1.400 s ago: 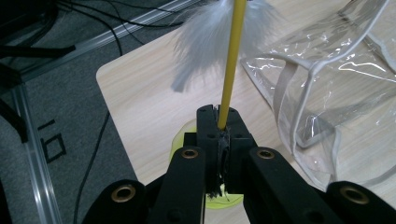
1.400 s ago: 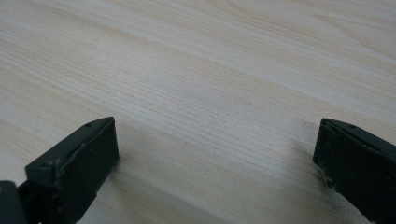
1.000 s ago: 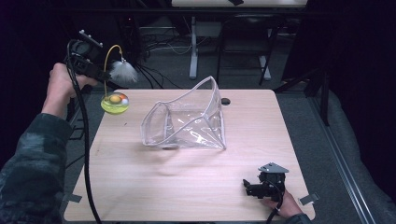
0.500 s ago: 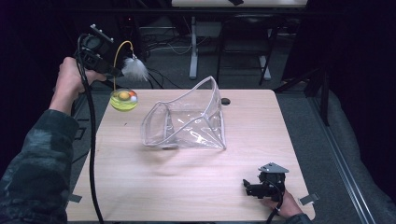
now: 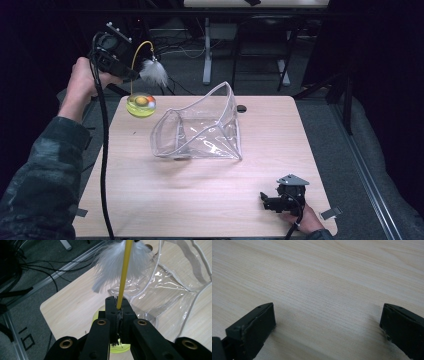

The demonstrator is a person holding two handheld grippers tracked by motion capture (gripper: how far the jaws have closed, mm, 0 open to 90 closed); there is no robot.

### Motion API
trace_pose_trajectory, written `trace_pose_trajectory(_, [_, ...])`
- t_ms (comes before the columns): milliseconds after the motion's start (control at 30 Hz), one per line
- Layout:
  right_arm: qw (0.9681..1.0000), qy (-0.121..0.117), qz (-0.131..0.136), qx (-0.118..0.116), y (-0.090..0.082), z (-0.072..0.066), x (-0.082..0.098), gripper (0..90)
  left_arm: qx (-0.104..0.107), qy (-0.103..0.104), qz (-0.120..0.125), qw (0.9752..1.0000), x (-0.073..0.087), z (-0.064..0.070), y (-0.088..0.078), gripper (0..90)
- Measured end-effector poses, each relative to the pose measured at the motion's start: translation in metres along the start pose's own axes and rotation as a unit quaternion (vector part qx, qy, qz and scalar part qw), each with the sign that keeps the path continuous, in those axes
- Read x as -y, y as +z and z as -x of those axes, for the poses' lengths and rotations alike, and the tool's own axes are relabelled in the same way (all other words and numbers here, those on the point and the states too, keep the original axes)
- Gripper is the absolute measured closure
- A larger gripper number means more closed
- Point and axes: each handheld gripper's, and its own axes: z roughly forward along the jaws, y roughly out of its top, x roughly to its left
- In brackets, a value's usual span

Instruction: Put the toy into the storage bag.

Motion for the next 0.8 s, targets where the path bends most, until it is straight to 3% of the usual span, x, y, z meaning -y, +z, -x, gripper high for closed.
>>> trace_pose_trajectory(500, [1.0,0.0,0.0,-0.001,0.0,0.0,0.0,0.0,0.036,0.037,0.007,0.9987,-0.019,0.031,0.006,88.2])
trace_pose_trajectory(800, [1.0,0.0,-0.001,-0.001,0.0,0.0,0.0,0.0,0.053,0.059,0.002,0.9969,-0.029,0.052,0.018,88.2])
